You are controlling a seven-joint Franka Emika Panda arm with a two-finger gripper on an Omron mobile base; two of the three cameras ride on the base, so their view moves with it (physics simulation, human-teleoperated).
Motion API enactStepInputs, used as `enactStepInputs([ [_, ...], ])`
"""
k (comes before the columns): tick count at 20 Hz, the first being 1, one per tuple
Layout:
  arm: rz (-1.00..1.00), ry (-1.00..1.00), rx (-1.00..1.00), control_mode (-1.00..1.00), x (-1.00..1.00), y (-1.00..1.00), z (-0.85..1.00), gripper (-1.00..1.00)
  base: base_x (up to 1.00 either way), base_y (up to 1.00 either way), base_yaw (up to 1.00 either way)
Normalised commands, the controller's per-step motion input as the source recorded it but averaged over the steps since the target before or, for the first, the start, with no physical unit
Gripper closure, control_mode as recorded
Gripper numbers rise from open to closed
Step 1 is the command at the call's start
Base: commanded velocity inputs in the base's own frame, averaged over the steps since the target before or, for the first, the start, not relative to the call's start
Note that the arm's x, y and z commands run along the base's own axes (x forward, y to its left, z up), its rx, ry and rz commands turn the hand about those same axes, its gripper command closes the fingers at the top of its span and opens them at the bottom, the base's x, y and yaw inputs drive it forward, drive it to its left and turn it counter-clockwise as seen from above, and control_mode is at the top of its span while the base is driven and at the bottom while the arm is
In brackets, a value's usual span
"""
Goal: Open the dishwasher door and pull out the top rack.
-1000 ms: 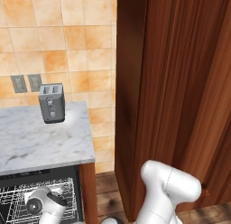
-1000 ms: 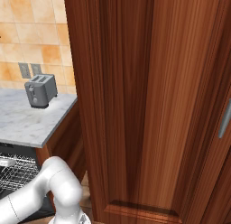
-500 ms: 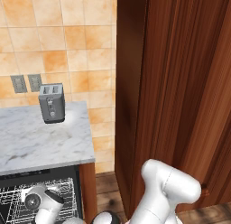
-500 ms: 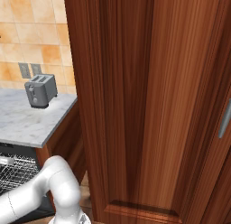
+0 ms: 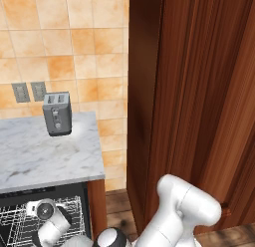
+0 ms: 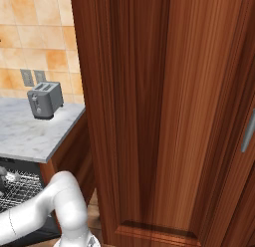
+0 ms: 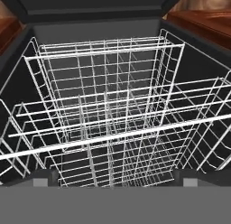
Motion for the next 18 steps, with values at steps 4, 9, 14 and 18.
enactStepInputs([
  [4, 0.09, 0.0, 0.01, -1.0, 0.35, 0.0, -0.38, -1.0, 0.0, 0.0, 0.0],
  [9, 0.09, 0.0, 0.0, -1.0, 0.32, 0.0, -0.33, -1.0, 0.0, 0.0, 0.0],
  [14, 0.09, 0.0, 0.0, -1.0, 0.27, 0.0, -0.44, -1.0, 0.0, 0.0, 0.0],
  [18, 0.1, 0.0, 0.0, -1.0, 0.18, 0.0, -0.68, -1.0, 0.0, 0.0, 0.0],
])
